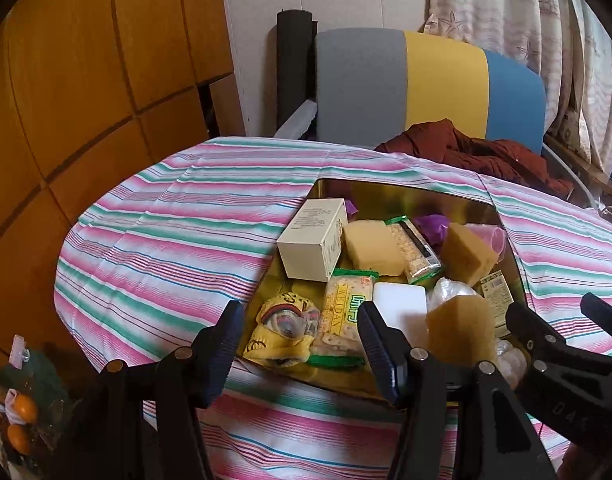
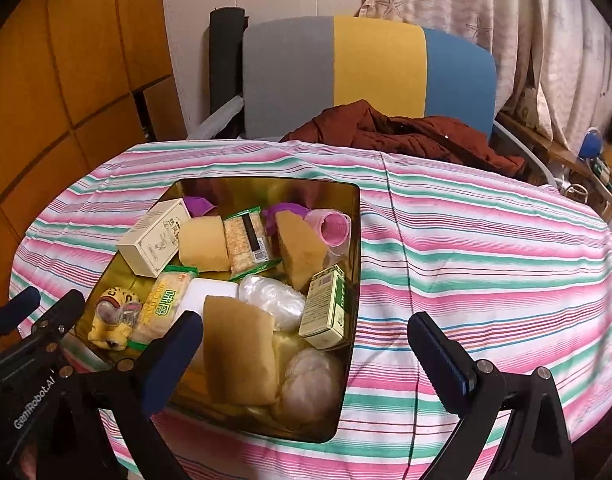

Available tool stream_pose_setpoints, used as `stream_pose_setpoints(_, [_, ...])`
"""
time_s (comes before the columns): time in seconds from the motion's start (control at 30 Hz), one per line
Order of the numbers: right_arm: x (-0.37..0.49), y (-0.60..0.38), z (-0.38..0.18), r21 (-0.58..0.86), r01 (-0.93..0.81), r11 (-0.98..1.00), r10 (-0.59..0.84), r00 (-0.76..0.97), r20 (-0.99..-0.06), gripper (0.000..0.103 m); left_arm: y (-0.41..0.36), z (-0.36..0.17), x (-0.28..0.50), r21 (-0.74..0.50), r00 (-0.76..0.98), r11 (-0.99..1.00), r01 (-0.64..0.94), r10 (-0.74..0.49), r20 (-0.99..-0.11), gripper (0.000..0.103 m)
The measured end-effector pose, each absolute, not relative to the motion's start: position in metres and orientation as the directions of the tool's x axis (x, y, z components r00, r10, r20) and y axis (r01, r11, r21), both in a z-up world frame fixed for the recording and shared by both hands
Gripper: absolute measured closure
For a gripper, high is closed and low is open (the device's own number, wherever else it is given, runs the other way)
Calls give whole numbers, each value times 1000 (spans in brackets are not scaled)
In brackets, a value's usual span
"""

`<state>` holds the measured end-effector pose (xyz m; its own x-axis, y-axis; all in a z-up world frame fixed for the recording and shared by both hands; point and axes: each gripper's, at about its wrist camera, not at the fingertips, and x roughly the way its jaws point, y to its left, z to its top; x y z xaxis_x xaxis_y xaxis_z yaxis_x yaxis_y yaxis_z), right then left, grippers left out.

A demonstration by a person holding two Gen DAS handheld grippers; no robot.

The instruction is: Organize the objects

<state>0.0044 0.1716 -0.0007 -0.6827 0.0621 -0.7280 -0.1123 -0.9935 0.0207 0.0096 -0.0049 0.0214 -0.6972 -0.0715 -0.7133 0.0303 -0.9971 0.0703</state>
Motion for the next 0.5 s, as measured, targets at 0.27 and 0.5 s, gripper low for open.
stream_pose_setpoints(0.27, [2,174,-4,32,-116,-993,55,-673,-737,0,-5,21,12,64,-693,-997,36,-71,-718,44])
stream_pose_setpoints(0.5, [1,173,-6,42,-117,-992,48,-672,-739,0,-4,20,12,51,-683,-998,32,-59,-728,44])
